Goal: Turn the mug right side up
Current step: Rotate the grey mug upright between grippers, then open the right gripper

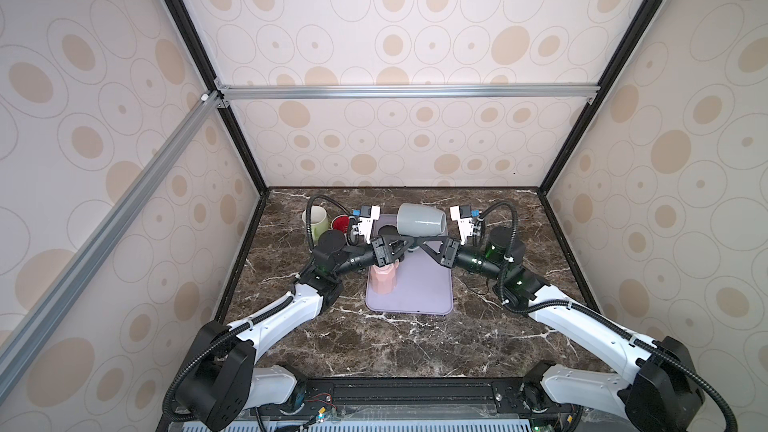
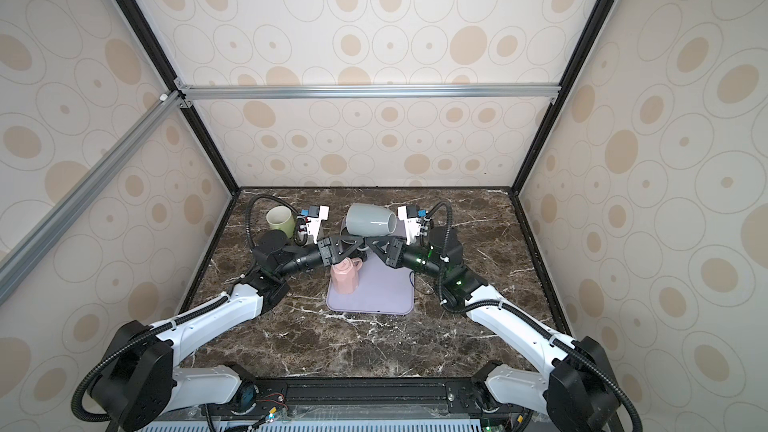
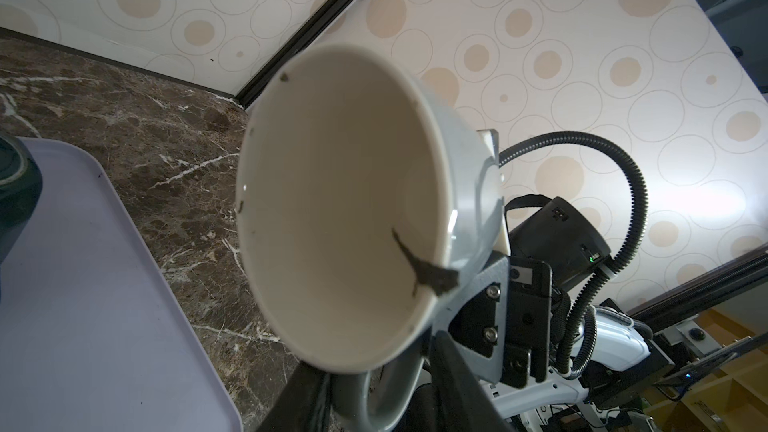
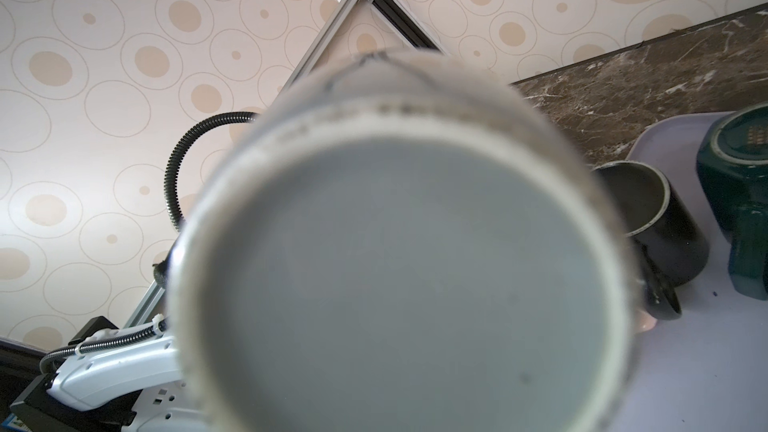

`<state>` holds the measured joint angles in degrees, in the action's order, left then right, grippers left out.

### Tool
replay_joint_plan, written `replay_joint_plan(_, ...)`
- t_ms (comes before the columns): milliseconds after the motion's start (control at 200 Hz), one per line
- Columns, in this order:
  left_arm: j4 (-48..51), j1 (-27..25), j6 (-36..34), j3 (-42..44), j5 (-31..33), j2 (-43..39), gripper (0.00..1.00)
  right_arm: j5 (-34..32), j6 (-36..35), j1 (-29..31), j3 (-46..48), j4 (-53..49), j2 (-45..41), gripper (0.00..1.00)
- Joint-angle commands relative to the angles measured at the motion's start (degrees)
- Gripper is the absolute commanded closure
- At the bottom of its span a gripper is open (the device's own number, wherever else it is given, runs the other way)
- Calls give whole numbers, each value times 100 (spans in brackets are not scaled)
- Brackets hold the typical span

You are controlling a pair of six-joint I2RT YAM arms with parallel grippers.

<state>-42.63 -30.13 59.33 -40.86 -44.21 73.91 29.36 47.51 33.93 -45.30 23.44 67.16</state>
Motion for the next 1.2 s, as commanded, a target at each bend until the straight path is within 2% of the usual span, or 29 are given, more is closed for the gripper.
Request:
replay_joint_plan(0, -562, -63, 204, -190, -273, -36, 62, 70, -36, -40, -44, 534, -71, 100)
replay_joint_plan(360, -580, -88, 149, -236, -429, -43, 64, 183, -152, -37, -111, 416, 102, 100)
replay_joint_plan(545, -536, -87, 72, -256, -500, -17, 76, 308, -210, -40, -179, 351, 239, 100)
replay_joint_plan(795, -159, -93, -236, -341, -417, -87, 78, 387, -335, -40, -271, 70, 306, 100)
replay_joint_plan(890, -131, -98, -265, -352, -407, -87, 87, 412, -367, -36, -302, 3, 346, 100)
replay_joint_plan(1000, -98, -97, -272, -344, -365, -104, 91, 394, -422, -36, -301, -80, 366, 100)
replay_joint_plan(1055, -41, -96, -295, -352, -336, -131, 100, 371, -448, -34, -298, -118, 360, 100)
replay_joint_plan(1195, 132, -95, -391, -344, -189, -222, 100, 256, -479, -41, -289, -241, 344, 100)
